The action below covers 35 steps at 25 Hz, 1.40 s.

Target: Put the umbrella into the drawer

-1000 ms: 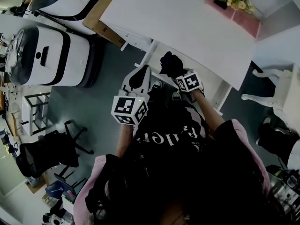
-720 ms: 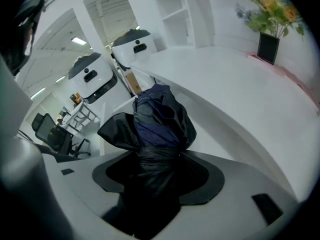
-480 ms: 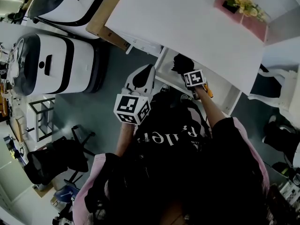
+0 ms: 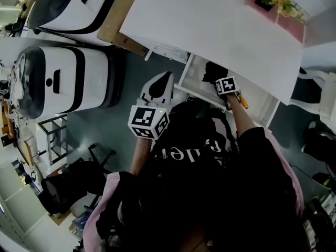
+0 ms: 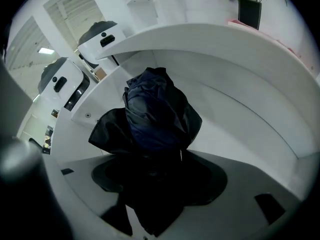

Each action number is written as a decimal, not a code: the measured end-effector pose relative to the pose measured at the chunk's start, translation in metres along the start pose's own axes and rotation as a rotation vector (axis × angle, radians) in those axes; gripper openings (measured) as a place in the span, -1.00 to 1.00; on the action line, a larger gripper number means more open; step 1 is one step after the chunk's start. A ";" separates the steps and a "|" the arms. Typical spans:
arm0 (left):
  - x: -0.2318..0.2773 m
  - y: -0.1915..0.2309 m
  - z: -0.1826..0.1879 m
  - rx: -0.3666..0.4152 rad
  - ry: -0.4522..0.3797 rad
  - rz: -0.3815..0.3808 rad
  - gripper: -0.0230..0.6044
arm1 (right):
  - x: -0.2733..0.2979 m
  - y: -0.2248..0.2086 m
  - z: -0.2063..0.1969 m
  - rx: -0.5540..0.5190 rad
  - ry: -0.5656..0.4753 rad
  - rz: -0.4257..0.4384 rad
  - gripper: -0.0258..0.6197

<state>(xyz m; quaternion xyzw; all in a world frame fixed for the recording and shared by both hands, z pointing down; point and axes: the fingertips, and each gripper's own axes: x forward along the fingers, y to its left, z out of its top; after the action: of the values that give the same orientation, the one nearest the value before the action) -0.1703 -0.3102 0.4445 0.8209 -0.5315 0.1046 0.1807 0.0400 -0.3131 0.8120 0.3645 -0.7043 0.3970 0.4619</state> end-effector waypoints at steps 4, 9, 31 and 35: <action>0.005 0.006 -0.003 0.009 0.015 -0.033 -0.87 | 0.000 0.005 0.001 0.006 -0.006 0.009 -0.02; 0.020 -0.001 0.004 0.028 0.008 -0.118 -0.87 | -0.015 0.006 -0.001 0.001 -0.015 -0.008 -0.02; 0.052 -0.066 -0.012 0.061 0.058 -0.502 -0.87 | -0.241 0.081 0.056 0.311 -0.751 0.017 -0.02; 0.055 -0.098 -0.013 0.082 0.049 -0.556 -0.87 | -0.272 0.086 0.039 0.319 -0.812 0.015 -0.02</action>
<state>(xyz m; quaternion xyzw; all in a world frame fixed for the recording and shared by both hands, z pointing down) -0.0584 -0.3148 0.4580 0.9391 -0.2768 0.0921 0.1818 0.0338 -0.2727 0.5273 0.5527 -0.7614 0.3285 0.0824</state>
